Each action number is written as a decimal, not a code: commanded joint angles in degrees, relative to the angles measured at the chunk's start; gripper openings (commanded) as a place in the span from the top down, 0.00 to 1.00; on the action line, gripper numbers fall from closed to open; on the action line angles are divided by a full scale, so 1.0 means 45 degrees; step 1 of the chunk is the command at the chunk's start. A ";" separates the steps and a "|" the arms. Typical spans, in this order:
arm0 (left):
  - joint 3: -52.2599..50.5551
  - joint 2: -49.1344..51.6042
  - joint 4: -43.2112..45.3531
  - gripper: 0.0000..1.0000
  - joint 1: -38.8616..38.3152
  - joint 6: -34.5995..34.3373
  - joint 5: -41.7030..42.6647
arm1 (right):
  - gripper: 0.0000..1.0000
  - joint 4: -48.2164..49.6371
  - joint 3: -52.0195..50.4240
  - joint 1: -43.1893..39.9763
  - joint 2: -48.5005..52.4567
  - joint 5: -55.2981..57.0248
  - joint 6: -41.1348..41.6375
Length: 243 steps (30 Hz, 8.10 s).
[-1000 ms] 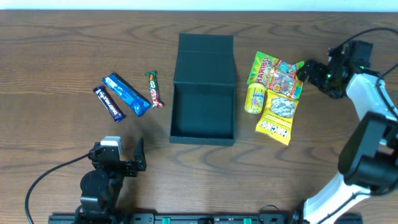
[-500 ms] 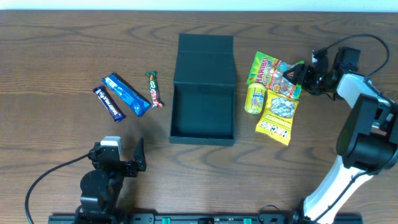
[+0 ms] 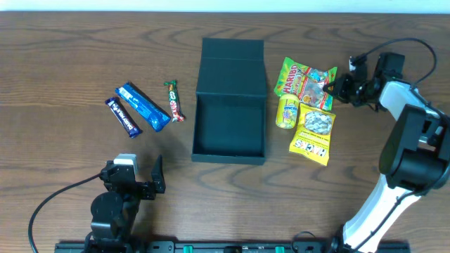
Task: Pack container
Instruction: 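Reach right gripper to the Haribo gummy bag and grasp it, then lift the Haribo bag with right gripper over the black box, then lower the Haribo bag into the box and release it, then grasp the blue Oreo pack with the left gripper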
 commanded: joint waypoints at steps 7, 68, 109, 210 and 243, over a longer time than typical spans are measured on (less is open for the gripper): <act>-0.0262 -0.0068 -0.0073 0.05 0.0034 0.0233 -0.0049 | 0.99 -0.0087 0.1486 0.0087 -0.3390 -0.1107 0.0189; -0.0262 -0.0068 -0.0073 0.05 0.0034 0.0233 -0.0049 | 0.99 -0.8519 0.1598 0.8398 -0.3861 -0.2939 -0.9947; -0.0262 -0.0068 -0.0073 0.05 0.0034 0.0233 -0.0049 | 0.99 -1.1327 0.5746 0.9500 -0.3852 -0.0063 -1.2240; 0.6484 1.0574 0.1117 0.05 0.0015 -0.1447 -0.1987 | 0.01 -0.3716 -0.3818 0.6373 -0.9423 0.2560 -0.0248; 1.1147 2.2450 0.1156 0.06 0.0826 -0.8306 -0.1360 | 0.01 -0.4605 -0.3842 0.6373 -0.9413 0.2720 -0.0359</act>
